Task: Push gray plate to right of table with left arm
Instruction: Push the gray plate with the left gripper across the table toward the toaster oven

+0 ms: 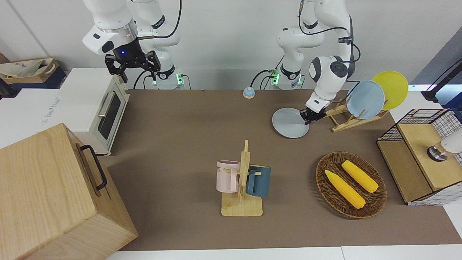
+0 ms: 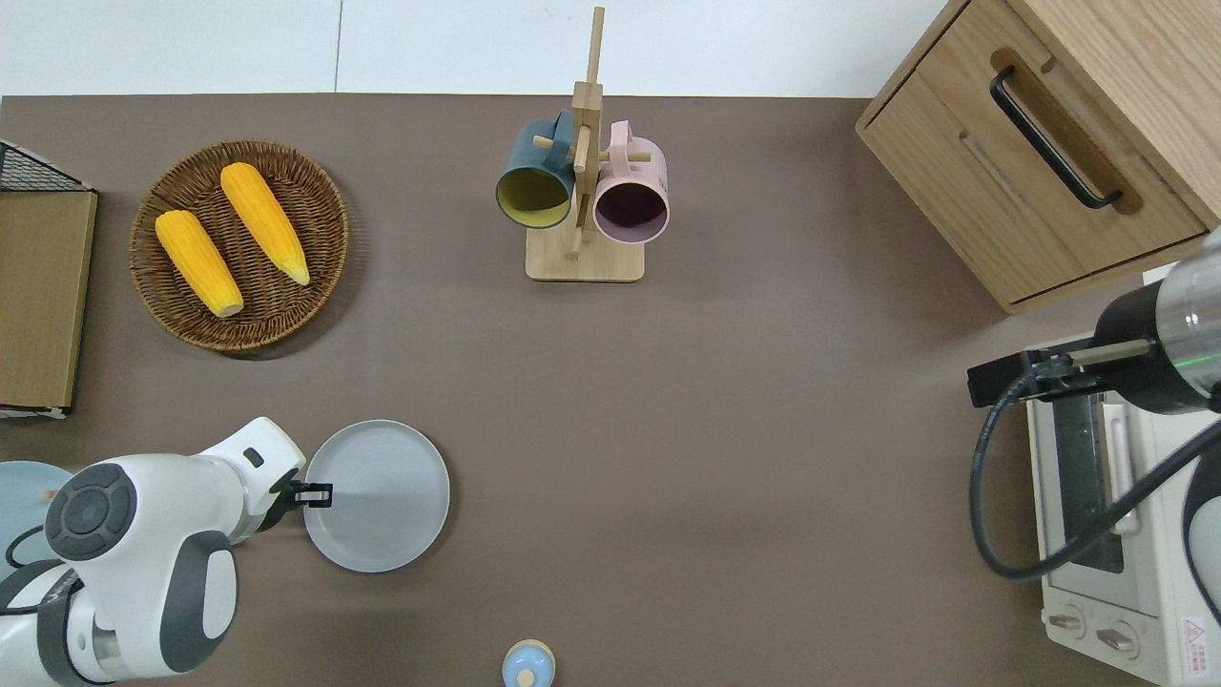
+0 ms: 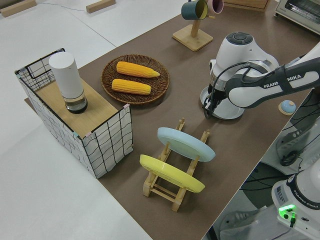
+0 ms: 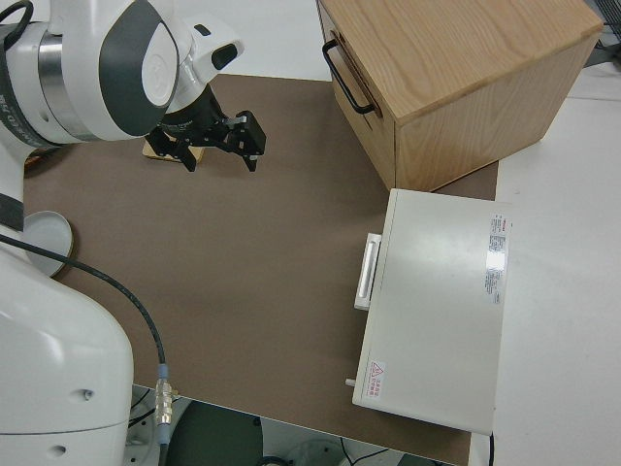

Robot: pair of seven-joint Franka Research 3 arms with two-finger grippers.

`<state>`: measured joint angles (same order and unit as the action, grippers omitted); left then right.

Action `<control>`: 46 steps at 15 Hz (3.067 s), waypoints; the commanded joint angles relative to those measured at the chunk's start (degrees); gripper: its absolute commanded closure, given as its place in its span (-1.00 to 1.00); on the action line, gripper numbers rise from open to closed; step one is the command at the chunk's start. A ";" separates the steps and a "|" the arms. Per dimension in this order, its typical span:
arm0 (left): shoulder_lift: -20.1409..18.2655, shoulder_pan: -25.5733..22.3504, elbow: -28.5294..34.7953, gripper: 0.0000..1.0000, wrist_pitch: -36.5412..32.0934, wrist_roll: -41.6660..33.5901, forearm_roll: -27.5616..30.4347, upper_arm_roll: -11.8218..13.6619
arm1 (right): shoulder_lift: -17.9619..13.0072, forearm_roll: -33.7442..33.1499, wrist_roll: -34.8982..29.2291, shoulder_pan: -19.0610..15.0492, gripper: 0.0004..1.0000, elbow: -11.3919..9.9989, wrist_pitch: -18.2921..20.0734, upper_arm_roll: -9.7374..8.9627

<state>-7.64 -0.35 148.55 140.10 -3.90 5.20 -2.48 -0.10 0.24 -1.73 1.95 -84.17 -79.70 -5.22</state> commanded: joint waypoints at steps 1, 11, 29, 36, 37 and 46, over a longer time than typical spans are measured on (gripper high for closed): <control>1.05 3.59 1.04 1.00 2.81 3.71 1.92 0.28 | -0.43 0.46 0.15 -0.63 -0.97 0.05 0.69 -0.32; 11.06 24.15 -6.86 1.00 5.80 29.19 2.18 0.28 | -0.43 0.46 0.15 -0.63 -0.97 0.05 0.69 -0.32; 29.34 37.78 -30.23 1.00 4.83 57.68 0.61 -7.81 | -0.43 0.46 0.15 -0.63 -0.97 0.05 0.69 -0.32; 34.09 41.30 -39.02 1.00 0.97 61.47 -0.63 -7.81 | -0.43 0.46 0.06 -0.63 -0.97 -0.03 0.69 -0.32; 34.71 41.56 -39.73 1.00 0.09 61.73 -0.71 -7.89 | -0.43 0.46 0.15 -0.63 -0.97 0.05 0.69 -0.32; 34.54 41.57 -39.83 -0.47 0.00 61.30 -0.89 -7.72 | -0.43 0.46 0.15 -0.63 -0.97 0.05 0.69 -0.23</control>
<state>22.64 39.96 110.54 139.95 56.49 5.23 -10.39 -0.10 0.24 -1.73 1.95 -84.17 -79.70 -5.22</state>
